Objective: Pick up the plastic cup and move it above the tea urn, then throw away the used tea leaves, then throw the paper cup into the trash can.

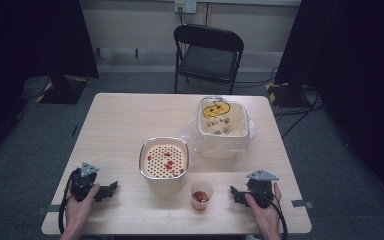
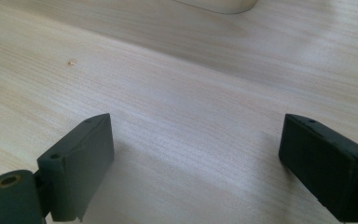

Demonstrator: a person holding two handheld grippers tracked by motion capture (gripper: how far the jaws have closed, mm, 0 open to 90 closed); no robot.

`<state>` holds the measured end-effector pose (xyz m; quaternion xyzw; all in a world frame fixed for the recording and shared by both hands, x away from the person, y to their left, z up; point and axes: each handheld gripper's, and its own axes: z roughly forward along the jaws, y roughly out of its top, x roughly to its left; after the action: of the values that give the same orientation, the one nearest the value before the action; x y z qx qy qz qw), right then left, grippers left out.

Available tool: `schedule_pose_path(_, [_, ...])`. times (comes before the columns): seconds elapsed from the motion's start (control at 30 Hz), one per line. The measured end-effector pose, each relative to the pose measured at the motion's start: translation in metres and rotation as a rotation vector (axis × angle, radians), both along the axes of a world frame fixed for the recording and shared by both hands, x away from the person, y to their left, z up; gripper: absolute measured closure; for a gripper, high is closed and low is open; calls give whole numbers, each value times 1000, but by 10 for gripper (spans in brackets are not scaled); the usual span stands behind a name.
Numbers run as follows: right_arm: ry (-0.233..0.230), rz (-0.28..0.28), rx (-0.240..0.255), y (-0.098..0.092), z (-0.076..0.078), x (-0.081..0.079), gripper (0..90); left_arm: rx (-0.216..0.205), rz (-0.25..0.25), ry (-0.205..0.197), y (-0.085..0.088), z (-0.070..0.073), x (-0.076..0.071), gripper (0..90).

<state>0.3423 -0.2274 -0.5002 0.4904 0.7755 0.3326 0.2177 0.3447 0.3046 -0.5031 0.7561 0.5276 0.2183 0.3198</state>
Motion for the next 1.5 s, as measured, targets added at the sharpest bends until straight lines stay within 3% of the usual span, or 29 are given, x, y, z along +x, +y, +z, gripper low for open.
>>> schedule_pose_path(0.57, [8, -37, 15, 7, 2, -5, 131, -1, 1, -1, 0, 0, 0, 0])
schedule_pose_path(0.73, [24, 76, 51, 17, 11, -11, 137, 0, 1, -1, 0, 0, 0, 0])
schedule_pose_path(0.8, [29, 75, 63, 19, 14, -13, 136, 0, 1, -1, 0, 0, 0, 0])
schedule_pose_path(0.93, [36, 144, 66, 28, 20, -23, 158, 0, 0, 0, 0, 0, 0, 0])
schedule_pose_path(1.07, [34, 159, 81, 32, 23, -30, 166, 0, 0, 0, 0, 0, 0, 0])
schedule_pose_path(1.2, [43, 224, 95, 38, 26, -42, 210, 0, 0, 0, 0, 0, 0, 0])
schedule_pose_path(1.5, [58, 337, 117, 52, 28, -60, 214, 0, 1, 0, 0, 0, 0, 0])
